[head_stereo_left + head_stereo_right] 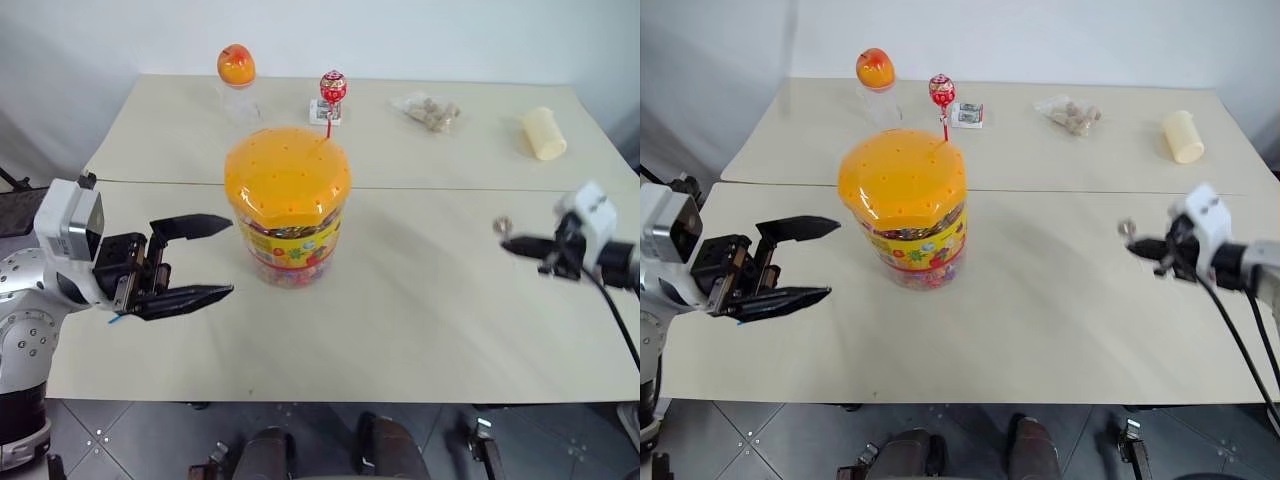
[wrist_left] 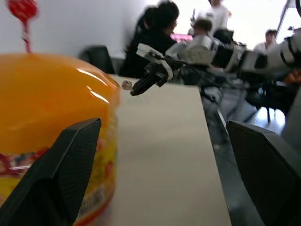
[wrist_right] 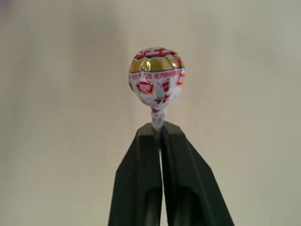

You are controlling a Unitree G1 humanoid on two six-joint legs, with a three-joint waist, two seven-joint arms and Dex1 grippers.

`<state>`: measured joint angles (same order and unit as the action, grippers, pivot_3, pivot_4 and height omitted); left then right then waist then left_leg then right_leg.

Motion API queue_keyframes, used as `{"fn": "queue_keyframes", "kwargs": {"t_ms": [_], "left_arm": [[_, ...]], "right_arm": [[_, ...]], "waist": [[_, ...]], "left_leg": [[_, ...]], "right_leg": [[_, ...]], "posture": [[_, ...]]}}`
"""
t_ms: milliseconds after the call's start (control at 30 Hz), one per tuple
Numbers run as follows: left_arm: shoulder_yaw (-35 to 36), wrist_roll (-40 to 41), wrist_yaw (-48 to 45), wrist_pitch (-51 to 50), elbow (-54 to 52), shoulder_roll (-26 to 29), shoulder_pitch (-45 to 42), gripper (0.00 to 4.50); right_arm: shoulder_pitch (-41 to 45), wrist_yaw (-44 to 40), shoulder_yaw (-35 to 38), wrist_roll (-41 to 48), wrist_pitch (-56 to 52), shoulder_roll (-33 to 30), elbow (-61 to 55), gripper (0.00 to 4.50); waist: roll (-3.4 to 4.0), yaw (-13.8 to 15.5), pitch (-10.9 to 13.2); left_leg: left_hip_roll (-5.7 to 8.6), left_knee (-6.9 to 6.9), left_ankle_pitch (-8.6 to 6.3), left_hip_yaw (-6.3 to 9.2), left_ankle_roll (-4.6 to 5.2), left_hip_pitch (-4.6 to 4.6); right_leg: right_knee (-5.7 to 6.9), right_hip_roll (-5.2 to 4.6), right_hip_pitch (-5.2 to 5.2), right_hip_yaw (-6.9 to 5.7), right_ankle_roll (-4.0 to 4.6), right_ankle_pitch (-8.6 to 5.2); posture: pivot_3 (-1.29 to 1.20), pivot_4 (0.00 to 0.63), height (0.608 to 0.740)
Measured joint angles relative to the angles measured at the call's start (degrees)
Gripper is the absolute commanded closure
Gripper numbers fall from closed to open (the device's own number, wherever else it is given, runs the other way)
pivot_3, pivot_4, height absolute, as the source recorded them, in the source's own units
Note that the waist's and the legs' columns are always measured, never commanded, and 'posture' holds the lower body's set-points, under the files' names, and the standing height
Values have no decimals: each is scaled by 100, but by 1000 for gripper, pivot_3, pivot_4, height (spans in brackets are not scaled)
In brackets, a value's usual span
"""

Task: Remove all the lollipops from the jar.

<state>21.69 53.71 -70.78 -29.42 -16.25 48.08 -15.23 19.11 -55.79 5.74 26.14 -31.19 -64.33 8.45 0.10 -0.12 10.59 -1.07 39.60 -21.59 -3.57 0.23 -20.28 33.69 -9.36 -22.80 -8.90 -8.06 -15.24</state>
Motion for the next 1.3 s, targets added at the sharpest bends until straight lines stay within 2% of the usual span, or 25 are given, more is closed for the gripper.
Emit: {"fn": "queue_keyframes", "kwargs": {"t_ms": [100,133,367,467,500,600,700,733,867,1000,1167,1267,1300], "left_arm": [[-36,-38,-142,32,46,5,-1,0],[-35,-48,-158,60,77,4,-4,0],[31,-4,-55,12,133,-13,-4,0],[257,225,268,-100,138,-168,-3,0],[308,282,350,-122,142,-232,-23,0],[672,743,1033,-197,345,-652,-271,0],[910,933,1416,-245,408,-730,-330,0],[1012,950,1523,-245,522,-785,-330,0],[1044,951,1659,-245,727,-958,-298,0],[1042,937,1751,-245,720,-965,-274,0],[1025,936,1884,-242,537,-1078,-187,0],[1024,936,1958,-240,475,-1135,-113,0],[1025,936,1990,-240,449,-1136,-101,0]], "right_arm": [[-439,-325,-143,-517,807,-34,171,4477],[-469,-351,-138,-565,905,16,247,4256],[-461,-707,200,-505,1496,410,638,2330],[-37,-942,573,-84,1846,813,506,1369],[94,-964,646,34,1838,879,451,1369],[1251,-864,703,950,966,1361,-129,1369],[2228,-396,712,1568,353,1975,-619,1369],[2646,-129,626,1647,224,2451,-594,1369],[3672,605,-174,1252,-29,3566,-117,1369],[4204,811,-524,940,-34,4169,304,1369],[4388,873,-547,707,-153,4275,627,1369],[4387,794,-554,698,-271,4381,675,1967],[4387,752,-555,698,-297,4418,674,2288]], "waist": [[3,-9,0],[3,-8,0],[5,32,2],[11,10,5],[13,4,6],[31,-43,18],[26,-13,14],[25,-13,13],[25,4,14],[25,1,14],[25,-33,13],[25,-97,13],[25,-127,13]], "left_leg": [[-7,4,0,-12,0,5],[-8,8,0,-12,-1,6],[-9,18,-1,-5,-2,-1],[-11,23,-1,-5,-2,0],[-13,23,-1,-6,-2,0],[-25,34,-2,-3,-6,2],[-41,38,-13,6,-22,4],[-40,40,-15,2,-22,3],[-39,40,-15,7,-22,-7],[-34,37,-23,10,-21,-19],[-36,33,-26,7,-20,-19],[-43,37,-26,3,-20,-19],[-45,38,-26,2,-20,-19]], "right_leg": [[-1,1,0,0,0,0],[1,0,0,0,0,0],[2,0,1,-1,0,0],[3,1,0,0,0,0],[5,1,0,0,0,0],[15,9,0,-1,2,1],[22,24,0,-9,3,1],[22,26,0,-8,4,1],[27,29,-11,-11,4,1],[30,29,-27,-13,4,1],[29,30,-30,-14,4,1],[29,38,-30,-11,4,1],[30,40,-30,-9,4,1]], "posture": [[0,150,740],[0,150,740],[0,150,740],[0,150,740],[0,150,740],[0,150,740],[0,150,740],[0,150,740],[0,150,740],[0,150,740],[0,150,740],[0,150,740],[0,150,740]]}}
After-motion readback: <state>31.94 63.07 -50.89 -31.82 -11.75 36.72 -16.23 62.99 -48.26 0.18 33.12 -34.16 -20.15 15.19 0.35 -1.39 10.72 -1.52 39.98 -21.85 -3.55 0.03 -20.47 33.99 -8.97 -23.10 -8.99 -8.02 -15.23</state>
